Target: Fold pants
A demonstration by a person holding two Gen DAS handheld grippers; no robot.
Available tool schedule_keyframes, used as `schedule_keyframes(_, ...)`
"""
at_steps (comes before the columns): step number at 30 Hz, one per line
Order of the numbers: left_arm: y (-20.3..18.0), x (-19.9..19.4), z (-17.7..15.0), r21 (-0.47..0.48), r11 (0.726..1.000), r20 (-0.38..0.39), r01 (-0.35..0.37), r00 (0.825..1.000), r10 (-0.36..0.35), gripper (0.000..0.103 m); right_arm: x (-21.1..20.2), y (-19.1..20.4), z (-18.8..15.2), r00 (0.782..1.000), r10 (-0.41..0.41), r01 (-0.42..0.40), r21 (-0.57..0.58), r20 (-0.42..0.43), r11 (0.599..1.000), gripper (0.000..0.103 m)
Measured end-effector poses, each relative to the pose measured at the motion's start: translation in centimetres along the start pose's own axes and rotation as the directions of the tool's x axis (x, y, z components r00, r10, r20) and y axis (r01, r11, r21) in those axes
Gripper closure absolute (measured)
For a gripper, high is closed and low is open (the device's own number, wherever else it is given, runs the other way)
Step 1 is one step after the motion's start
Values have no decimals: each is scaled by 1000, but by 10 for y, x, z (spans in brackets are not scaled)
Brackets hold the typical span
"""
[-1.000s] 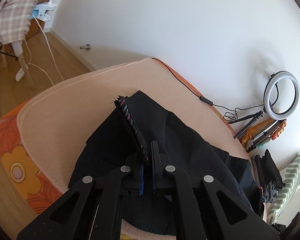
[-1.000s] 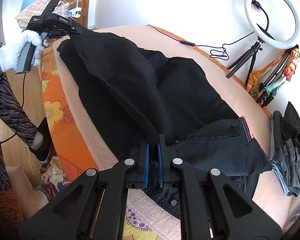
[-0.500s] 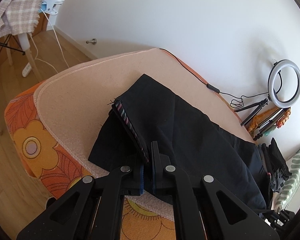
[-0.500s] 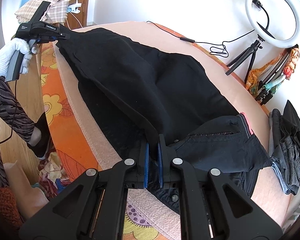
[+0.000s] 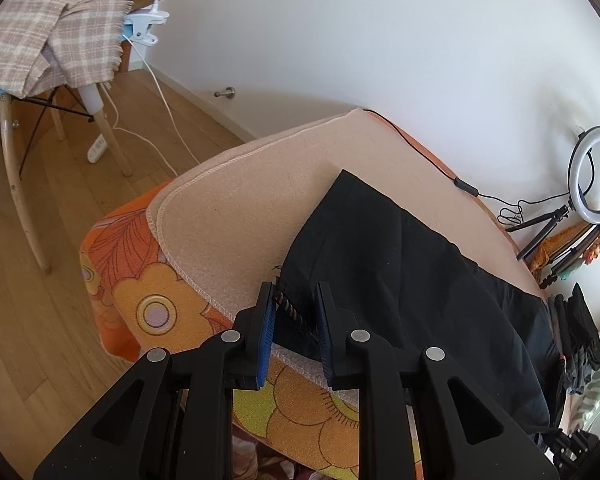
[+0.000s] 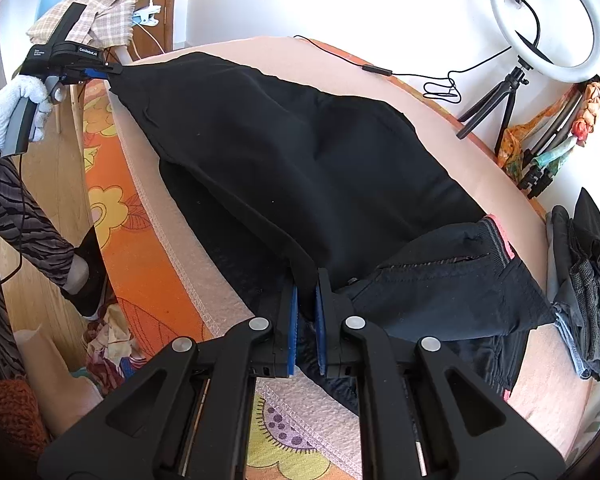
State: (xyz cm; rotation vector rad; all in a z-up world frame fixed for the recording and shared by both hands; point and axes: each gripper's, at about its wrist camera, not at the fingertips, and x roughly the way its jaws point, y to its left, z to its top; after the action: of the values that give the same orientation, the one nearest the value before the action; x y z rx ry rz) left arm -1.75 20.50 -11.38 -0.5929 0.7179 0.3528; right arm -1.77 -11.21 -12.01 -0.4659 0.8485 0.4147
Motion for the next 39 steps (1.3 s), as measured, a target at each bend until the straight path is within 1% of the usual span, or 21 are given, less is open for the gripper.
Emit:
schedule_keyframes(2, -15, -8, 4, 52, 998, 32, 18, 999, -19, 85, 0, -2, -1, 1000, 13, -13, 22, -7, 1000, 95)
schedule_keyframes(5, -48, -13, 6, 142, 985, 20, 99, 994, -103, 85, -3, -1, -2, 1000, 11, -11, 41, -1, 999, 94)
schedule_keyframes(7, -79, -9, 2, 221, 960, -23, 171, 985, -171, 85, -4, -2, -4, 1000, 12, -11, 59, -1, 998, 94)
schedule_keyframes(9, -111, -2, -5, 291, 925, -84, 244, 970, -230, 85, -6, -4, -7, 1000, 16, -16, 85, -3, 996, 94)
schedule_keyframes(10, -128, 3, -10, 319, 903, -127, 289, 957, -262, 84, -8, -4, -8, 1000, 21, -20, 94, -3, 995, 94)
schedule_keyframes(13, -170, 20, -28, 365, 832, -266, 417, 904, -336, 83, -18, -9, -9, 999, 43, -44, 125, 13, 991, 90)
schedule_keyframes(16, -207, 38, -50, 426, 760, -385, 491, 859, -339, 83, -32, -19, -13, 995, 90, -97, 209, 43, 973, 83)
schedule_keyframes(17, -216, 43, -57, 441, 739, -418, 509, 845, -333, 83, -38, -23, -14, 992, 109, -120, 242, 61, 963, 75)
schedule_keyframes(18, -224, 48, -64, 454, 719, -448, 526, 833, -326, 83, -44, -28, -17, 990, 116, -135, 277, 83, 951, 64)
schedule_keyframes(19, -231, 50, -71, 469, 701, -467, 537, 825, -319, 83, -51, -33, -19, 987, 117, -146, 312, 111, 939, 60)
schedule_keyframes(20, -236, 53, -77, 484, 688, -480, 541, 821, -308, 83, -57, -40, -21, 983, 117, -161, 352, 143, 922, 56)
schedule_keyframes(21, -238, 57, -82, 487, 683, -495, 545, 816, -298, 83, -63, -48, -24, 977, 128, -186, 393, 171, 900, 56)
schedule_keyframes(22, -238, 61, -86, 479, 682, -514, 553, 806, -293, 83, -67, -55, -27, 972, 137, -207, 426, 189, 881, 56)
schedule_keyframes(23, -241, 65, -90, 472, 683, -532, 558, 798, -285, 83, -71, -64, -30, 972, 123, -204, 466, 199, 861, 54)
schedule_keyframes(24, -242, 67, -93, 470, 684, -540, 558, 794, -277, 83, -74, -69, -32, 977, 97, -181, 499, 191, 848, 50)
schedule_keyframes(26, -244, 67, -99, 480, 674, -543, 561, 794, -273, 83, -75, -83, -33, 989, 24, -103, 567, 145, 817, 44)
schedule_keyframes(28, -246, 67, -101, 489, 670, -538, 559, 798, -272, 83, -72, -97, -30, 992, -8, -72, 619, 125, 782, 41)
schedule_keyframes(29, -246, 67, -100, 485, 671, -539, 560, 796, -275, 83, -66, -104, -24, 995, -16, -51, 643, 98, 764, 36)
schedule_keyframes(33, -241, 68, -96, 461, 681, -546, 569, 787, -288, 83, -33, -123, -3, 998, -66, 61, 697, -20, 715, 36)
schedule_keyframes(37, -238, 71, -93, 439, 687, -552, 579, 777, -302, 83, 3, -133, 12, 982, -107, 186, 717, -155, 672, 36)
schedule_keyframes(39, -237, 71, -93, 435, 689, -552, 579, 776, -304, 83, 21, -131, 18, 974, -111, 221, 717, -198, 661, 36)
